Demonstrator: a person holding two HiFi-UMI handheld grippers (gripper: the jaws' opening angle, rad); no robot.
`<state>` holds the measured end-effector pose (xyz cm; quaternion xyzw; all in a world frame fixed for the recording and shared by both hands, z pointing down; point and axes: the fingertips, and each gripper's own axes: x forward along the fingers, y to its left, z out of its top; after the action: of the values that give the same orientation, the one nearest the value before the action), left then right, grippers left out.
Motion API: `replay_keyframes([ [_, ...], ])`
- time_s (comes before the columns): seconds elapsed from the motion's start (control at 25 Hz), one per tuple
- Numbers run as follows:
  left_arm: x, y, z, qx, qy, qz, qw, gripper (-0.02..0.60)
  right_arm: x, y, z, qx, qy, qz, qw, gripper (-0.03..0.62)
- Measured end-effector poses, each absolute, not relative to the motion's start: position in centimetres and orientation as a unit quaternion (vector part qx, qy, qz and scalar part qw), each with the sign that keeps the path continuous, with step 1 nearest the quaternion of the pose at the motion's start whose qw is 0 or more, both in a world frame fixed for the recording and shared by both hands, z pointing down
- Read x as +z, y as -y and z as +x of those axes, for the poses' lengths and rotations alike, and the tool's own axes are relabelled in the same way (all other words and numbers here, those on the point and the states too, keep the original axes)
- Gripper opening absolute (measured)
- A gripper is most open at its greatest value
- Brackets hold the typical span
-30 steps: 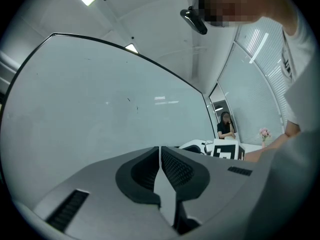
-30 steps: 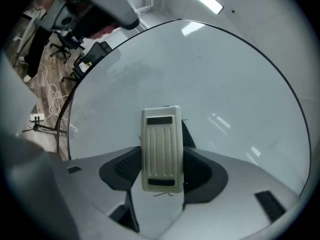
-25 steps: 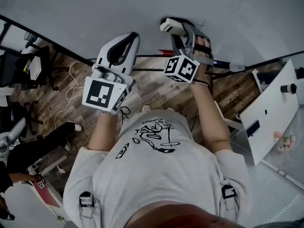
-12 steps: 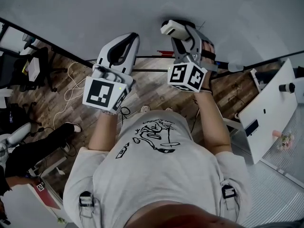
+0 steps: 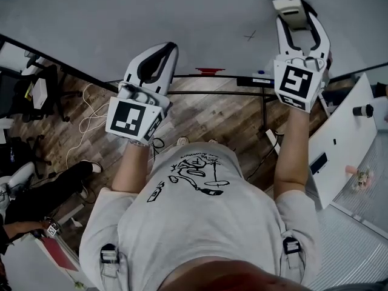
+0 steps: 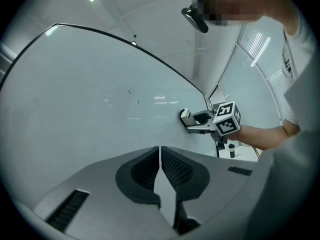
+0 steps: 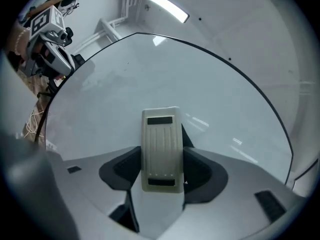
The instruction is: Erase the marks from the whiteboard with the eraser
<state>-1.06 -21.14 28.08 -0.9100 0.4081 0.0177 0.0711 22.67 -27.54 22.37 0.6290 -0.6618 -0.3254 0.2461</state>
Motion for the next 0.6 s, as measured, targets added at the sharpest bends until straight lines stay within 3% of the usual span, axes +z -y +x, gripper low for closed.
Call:
replay_keyframes([
  [0.6,28.0,21.7,0.1,0.008,-0.402,-0.912,0.077,0.031,30.0,28.3,20.6,-0.307,0.679,0.592,0.307,0.256],
])
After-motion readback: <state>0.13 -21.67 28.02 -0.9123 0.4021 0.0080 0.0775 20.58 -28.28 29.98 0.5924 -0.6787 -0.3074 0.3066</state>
